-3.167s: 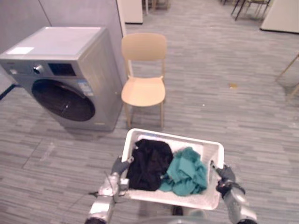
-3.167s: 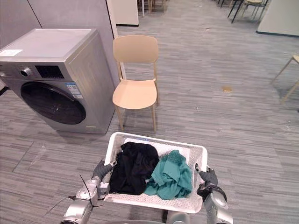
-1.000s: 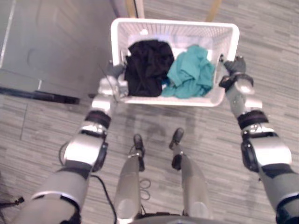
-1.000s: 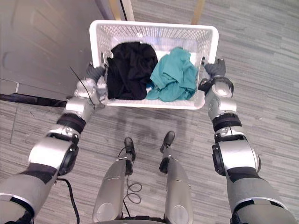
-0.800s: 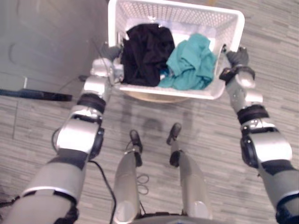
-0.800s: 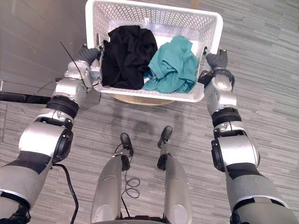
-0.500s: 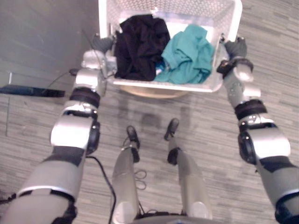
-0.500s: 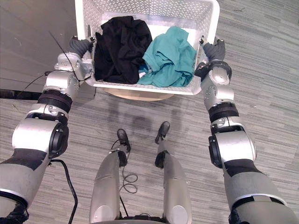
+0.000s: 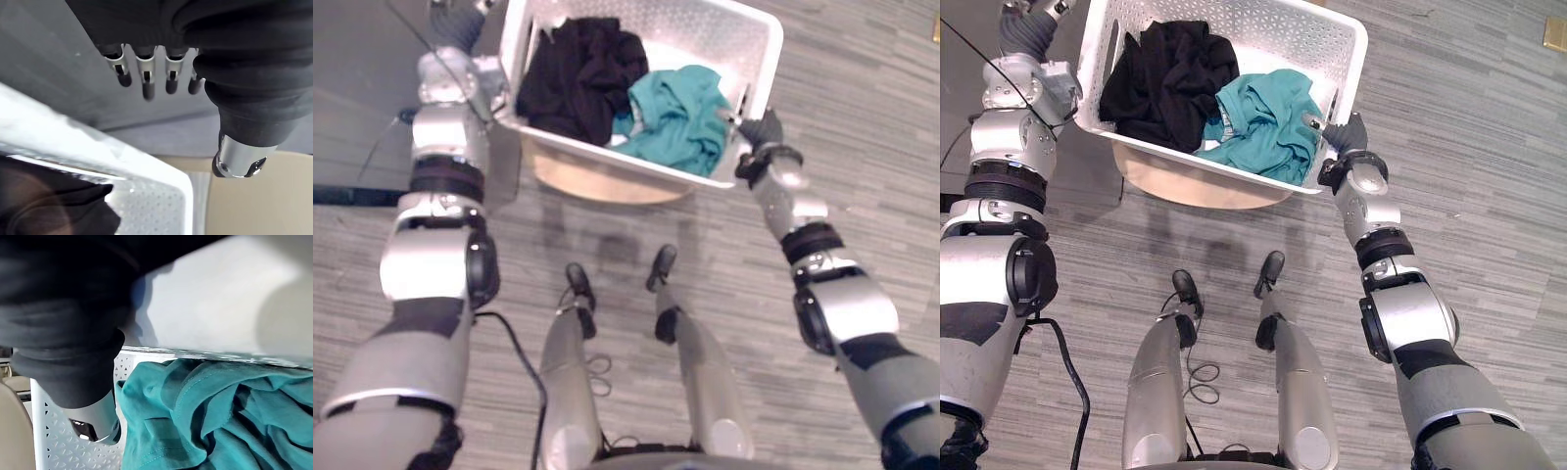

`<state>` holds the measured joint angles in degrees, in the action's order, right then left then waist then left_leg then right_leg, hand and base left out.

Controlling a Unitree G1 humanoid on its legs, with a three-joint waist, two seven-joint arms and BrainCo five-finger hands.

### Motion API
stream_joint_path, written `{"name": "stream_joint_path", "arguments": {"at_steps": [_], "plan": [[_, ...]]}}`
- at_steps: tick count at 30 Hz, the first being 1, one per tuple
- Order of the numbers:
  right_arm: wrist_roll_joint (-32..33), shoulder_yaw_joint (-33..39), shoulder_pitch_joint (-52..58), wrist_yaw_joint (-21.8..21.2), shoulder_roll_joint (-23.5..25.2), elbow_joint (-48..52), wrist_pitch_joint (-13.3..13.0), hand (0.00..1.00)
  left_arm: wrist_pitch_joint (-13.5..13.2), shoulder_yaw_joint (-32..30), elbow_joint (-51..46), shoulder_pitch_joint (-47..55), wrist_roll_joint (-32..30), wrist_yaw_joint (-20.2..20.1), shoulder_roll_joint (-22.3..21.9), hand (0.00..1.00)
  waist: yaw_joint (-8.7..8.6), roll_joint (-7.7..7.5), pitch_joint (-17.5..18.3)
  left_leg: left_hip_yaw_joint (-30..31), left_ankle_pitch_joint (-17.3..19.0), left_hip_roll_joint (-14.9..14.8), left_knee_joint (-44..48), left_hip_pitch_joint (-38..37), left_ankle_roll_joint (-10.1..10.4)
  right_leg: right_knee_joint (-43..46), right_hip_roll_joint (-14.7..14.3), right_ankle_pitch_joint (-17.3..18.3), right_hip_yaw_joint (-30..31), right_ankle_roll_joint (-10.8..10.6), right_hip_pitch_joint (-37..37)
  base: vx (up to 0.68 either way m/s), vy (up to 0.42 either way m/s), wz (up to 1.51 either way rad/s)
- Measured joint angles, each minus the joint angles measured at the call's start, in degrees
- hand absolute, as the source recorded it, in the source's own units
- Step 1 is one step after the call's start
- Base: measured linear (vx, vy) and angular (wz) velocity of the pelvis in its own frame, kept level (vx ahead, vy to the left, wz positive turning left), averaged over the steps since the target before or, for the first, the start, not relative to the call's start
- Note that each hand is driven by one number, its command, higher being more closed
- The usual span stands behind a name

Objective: Pick up the laundry basket with both hands and put the clothes into the washing machine.

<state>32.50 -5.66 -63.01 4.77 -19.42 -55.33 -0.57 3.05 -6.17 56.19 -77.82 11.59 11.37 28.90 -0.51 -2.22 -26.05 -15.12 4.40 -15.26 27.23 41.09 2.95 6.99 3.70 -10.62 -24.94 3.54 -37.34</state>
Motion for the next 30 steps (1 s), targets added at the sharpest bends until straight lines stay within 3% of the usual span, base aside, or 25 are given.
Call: {"name": "stream_joint_path", "arguments": {"at_steps": [9, 15, 19, 23, 27, 30], "plan": [[-1.04, -2.26, -0.16, -1.11, -4.56, 0.23, 1.14, 0.00, -0.88, 1.50, -0.03, 1.09, -0.01, 0.10, 2.74, 0.00, 1.22, 0.02, 0.01, -0.95, 0.90, -1.25, 1.81, -1.68, 0.12, 0.86, -0.63, 0.06, 1.03, -0.06, 1.37, -0.02, 0.004, -0.07], [-1.59, -2.59, 0.16, -2.42, -10.10, 5.33, 0.87, 0.00, -1.80, 1.69, -3.99, 9.12, -0.44, 0.18, 3.14, 0.00, 1.07, 0.07, 0.04, -1.79, 0.99, -0.98, 0.78, -6.68, 0.18, 1.00, -0.46, 0.60, 1.40, 0.37, 5.51, 0.01, 0.019, 0.01], [-1.54, 2.62, 8.51, -2.66, -12.35, 7.73, 0.51, 0.00, -2.55, 2.27, -7.55, 17.35, -1.25, 0.17, 2.10, 0.00, 1.08, 0.11, 0.11, -2.07, 0.96, 0.23, -2.01, -13.19, 0.20, 3.46, 0.95, 3.28, 0.64, 1.36, 10.30, 0.04, 0.028, 0.19], [-1.60, 10.35, 20.41, -2.78, -13.63, 11.25, 0.50, 0.00, -4.81, 3.95, -16.18, 27.45, -1.32, 0.07, 0.09, 0.00, 1.37, 0.90, 0.78, -1.89, 0.84, 1.69, -4.42, -17.49, 0.30, 6.33, 2.84, 5.87, -0.55, 0.82, 13.25, 0.09, 0.041, 0.27], [-1.62, 17.97, 39.01, -3.84, -11.60, 17.22, 0.45, 0.00, -6.41, 4.00, -24.84, 45.68, -0.95, -0.15, -5.93, 0.00, 1.51, 2.50, 5.47, -1.97, 0.67, 3.73, -8.52, -22.59, 0.41, 8.10, 4.78, 8.63, -1.02, -0.87, 16.21, 0.14, 0.040, 0.17], [-1.65, 22.19, 47.31, -4.24, -8.34, 18.55, 0.40, 0.00, -6.80, 3.96, -25.23, 54.54, -0.83, -0.26, -9.06, 0.00, 1.44, 2.73, 8.82, -2.18, 0.42, 4.77, -11.37, -25.99, 0.79, 9.28, 5.57, 10.37, -0.82, -1.53, 17.72, 0.20, 0.020, 0.06]]}}
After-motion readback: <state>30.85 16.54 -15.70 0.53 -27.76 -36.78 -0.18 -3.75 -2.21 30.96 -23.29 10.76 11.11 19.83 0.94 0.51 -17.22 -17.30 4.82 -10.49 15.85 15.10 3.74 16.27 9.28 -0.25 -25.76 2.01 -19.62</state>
